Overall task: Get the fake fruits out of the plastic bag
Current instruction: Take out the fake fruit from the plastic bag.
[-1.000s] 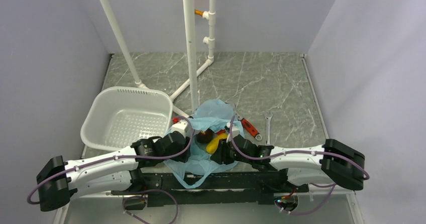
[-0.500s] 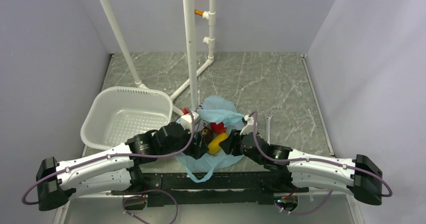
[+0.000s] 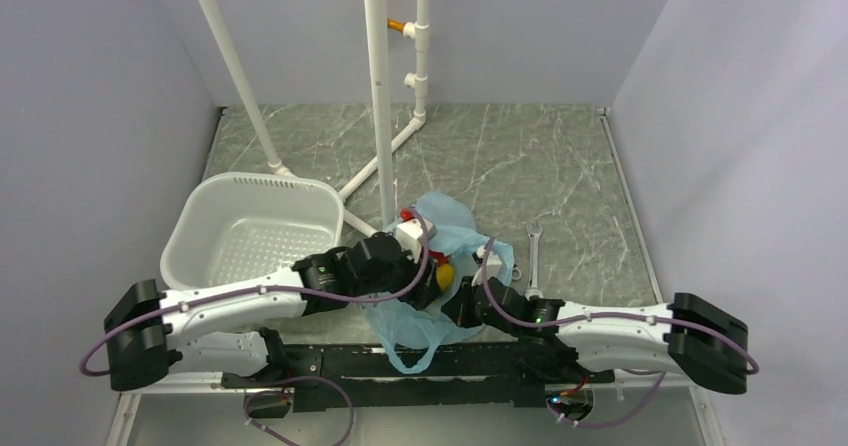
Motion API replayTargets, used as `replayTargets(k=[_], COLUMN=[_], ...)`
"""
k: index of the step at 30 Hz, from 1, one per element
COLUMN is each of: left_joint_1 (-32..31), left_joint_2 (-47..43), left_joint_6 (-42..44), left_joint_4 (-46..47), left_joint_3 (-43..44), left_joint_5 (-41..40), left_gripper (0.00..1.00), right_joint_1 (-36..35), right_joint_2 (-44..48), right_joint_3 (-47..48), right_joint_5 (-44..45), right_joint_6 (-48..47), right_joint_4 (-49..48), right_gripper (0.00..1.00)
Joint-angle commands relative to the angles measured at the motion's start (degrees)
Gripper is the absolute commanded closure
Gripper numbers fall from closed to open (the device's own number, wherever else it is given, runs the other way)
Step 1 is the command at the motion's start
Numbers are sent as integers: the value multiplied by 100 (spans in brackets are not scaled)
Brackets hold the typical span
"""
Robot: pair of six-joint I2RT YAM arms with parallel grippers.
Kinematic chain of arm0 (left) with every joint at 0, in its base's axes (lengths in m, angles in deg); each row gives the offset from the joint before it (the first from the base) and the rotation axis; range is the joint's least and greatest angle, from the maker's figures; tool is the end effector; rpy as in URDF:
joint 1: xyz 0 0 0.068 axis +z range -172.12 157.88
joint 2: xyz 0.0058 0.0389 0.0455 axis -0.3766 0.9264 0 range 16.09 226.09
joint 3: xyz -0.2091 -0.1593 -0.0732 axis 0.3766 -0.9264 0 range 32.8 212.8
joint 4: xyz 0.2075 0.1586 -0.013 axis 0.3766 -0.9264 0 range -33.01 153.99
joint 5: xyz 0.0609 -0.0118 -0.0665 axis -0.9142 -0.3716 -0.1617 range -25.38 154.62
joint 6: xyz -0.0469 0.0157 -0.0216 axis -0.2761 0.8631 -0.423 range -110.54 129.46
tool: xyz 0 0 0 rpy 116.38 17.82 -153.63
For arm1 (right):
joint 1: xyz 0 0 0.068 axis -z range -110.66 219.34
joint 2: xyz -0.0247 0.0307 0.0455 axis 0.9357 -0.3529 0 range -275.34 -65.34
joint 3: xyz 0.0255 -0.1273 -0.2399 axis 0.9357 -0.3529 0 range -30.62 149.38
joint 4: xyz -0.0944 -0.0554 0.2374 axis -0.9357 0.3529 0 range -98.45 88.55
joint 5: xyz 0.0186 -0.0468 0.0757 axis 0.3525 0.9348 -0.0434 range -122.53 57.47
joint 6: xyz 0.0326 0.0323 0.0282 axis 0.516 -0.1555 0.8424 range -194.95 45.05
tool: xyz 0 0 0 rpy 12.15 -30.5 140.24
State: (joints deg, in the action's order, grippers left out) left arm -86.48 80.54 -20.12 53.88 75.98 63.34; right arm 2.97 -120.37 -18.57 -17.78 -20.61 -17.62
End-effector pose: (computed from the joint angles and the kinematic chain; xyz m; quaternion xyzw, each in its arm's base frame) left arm 0.1088 -0.2249 0.2616 0.2554 0.8337 -0.3512 0.3412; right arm 0.0800 0.1603 0.1464 -0.0315 0.8764 0.3499 0.3294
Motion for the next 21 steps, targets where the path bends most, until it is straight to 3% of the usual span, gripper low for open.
replayTargets(k=[1,6,12,15,21], left_joint_1=[-249,-495,-654,-695,-716], left_joint_2=[628,1311,1865,2148,2727], left_joint_6=[309,417,633,700,801], left_joint_4=[426,169,130,-2,-316], left_joint_3=[194,443,717,912,1273], left_joint_5=[-429,-1308,-1568,-1674,-1977], left_gripper=[33,40,47,47,43], right_joint_1=[-223,-276,-263,-271,-274], right_joint_2=[-588,-462,-84,-61,-243], right_joint_3=[-184,-370,-691,-773,-564], right_joint_5=[-402,-172,158,72,250], right_joint_6=[205,422,598,534,426], right_joint_4=[-1077,-1053,-975,-1308,-1088], right_gripper=[100,100,100,100,100])
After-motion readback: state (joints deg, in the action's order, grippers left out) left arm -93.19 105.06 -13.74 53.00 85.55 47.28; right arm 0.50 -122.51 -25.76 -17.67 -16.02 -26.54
